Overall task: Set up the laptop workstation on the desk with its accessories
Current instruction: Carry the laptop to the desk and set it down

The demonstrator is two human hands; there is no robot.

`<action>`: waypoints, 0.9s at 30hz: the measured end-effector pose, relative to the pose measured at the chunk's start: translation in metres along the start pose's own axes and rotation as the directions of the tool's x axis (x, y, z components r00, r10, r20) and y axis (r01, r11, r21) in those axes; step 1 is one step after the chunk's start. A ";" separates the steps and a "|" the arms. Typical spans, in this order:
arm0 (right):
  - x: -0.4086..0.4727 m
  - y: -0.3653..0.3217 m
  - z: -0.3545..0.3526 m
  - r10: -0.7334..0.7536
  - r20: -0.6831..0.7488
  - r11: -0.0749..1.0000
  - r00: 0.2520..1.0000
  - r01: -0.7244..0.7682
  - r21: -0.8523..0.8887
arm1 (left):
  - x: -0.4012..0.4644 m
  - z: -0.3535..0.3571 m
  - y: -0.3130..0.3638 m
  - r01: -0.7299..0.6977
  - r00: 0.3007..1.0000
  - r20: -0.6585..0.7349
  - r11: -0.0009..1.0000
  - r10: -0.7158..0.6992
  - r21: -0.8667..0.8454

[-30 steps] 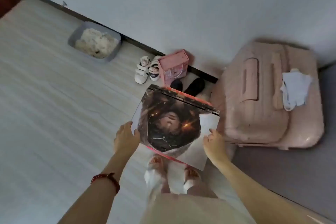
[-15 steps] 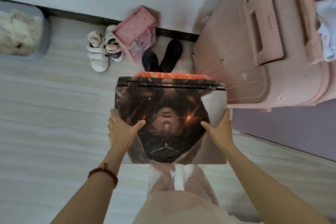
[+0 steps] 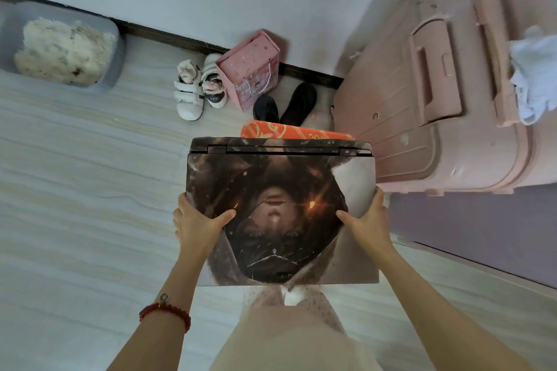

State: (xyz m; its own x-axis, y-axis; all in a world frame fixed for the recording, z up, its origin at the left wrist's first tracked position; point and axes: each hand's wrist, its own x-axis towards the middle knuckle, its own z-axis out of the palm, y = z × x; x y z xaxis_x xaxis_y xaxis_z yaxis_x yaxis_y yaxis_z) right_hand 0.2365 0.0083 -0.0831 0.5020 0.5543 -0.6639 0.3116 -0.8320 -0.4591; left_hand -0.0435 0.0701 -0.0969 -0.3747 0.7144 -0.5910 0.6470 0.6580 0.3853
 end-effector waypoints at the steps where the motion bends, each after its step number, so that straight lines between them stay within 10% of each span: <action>1: -0.009 -0.004 -0.003 -0.026 0.022 1.000 0.999 0.026 -0.010 | -0.013 -0.010 -0.007 0.022 1.000 -0.014 0.999 -0.022 -0.028; 12: -0.163 -0.107 0.029 -0.394 0.324 0.834 0.860 0.483 -0.268 | -0.167 -0.140 -0.146 0.314 0.873 -0.194 0.820 -0.448 -0.478; 27: -0.530 -0.188 0.305 -0.536 0.736 0.367 0.413 0.899 -0.238 | -0.315 -0.341 -0.470 0.142 0.513 -0.316 0.442 -0.798 -0.886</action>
State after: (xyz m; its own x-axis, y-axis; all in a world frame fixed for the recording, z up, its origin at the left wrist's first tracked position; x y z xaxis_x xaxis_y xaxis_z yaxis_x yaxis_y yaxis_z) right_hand -0.3339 -0.1215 0.1749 -0.5532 0.6927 -0.4628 0.7577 0.1874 -0.6252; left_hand -0.4566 -0.3827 0.1497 -0.9184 -0.0841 -0.3866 -0.3558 0.6029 0.7141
